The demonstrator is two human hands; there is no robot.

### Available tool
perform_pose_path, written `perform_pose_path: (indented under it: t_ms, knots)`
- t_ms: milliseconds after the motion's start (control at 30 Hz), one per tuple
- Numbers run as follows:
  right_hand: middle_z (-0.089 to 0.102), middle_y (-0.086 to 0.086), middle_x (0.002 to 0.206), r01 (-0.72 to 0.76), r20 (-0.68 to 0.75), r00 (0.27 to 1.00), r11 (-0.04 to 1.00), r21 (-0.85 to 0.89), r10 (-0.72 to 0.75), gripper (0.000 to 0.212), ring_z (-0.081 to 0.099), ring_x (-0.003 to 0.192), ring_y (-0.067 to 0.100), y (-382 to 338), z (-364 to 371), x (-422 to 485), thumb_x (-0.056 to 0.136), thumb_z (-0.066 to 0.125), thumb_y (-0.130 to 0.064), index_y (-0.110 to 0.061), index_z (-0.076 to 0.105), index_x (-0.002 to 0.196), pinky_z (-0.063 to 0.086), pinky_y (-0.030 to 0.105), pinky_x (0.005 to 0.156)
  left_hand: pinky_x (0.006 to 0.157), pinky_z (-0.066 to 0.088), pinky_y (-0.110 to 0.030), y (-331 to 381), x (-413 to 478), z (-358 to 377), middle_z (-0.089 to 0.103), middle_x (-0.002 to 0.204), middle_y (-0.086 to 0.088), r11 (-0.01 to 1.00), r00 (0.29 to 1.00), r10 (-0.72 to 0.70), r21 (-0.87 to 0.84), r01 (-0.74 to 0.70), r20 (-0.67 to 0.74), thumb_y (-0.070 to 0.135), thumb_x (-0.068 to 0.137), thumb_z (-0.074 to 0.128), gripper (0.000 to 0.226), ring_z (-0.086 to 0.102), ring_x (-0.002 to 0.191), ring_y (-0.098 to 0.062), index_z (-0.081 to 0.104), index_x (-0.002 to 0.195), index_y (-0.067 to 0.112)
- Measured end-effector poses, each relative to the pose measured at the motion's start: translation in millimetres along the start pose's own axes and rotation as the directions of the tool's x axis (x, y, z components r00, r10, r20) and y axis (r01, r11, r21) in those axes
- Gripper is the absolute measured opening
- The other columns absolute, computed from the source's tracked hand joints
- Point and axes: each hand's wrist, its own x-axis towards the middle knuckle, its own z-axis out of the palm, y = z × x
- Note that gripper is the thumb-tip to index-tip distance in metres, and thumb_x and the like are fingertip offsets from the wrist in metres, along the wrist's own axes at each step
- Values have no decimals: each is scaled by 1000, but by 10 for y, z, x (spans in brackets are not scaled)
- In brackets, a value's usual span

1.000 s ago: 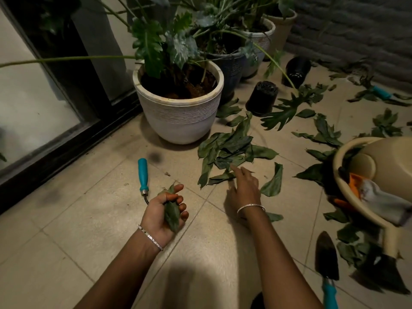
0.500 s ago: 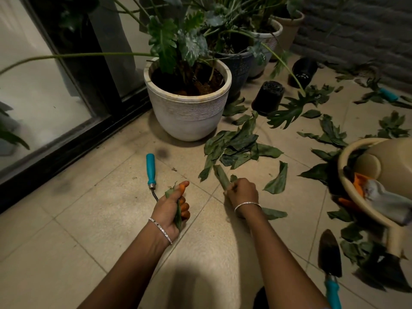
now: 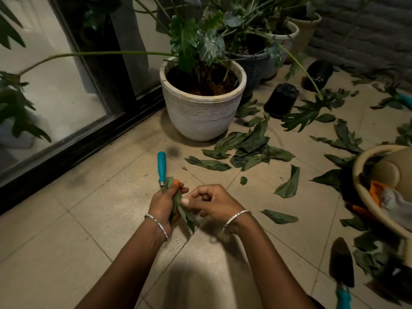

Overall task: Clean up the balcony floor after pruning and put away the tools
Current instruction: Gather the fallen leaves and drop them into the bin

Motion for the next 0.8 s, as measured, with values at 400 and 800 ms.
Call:
perform_pose_path:
  t_ms: [400,800]
  knots:
    - [66,16,99,-342,-538,773,492,-800,-336,26,62,94,31,714,-812,447,83,48,9,-2,68,96,39,29,67,50,48,-23,4,47,66,39,53,2,994,995,-97,-51,98,19,27,100,51,20,42,49,-11,59,89,13]
    - [73,6,79,143,-467,870,988,-62,-156,19,70,73,12,170,-81,365,74,78,4,-6,72,89,60,30,75,33,27,-16,-1,46,-33,42,62,3,992,992,-123,-22,122,-32,44,89,63,38,29,36,-4,65,109,12]
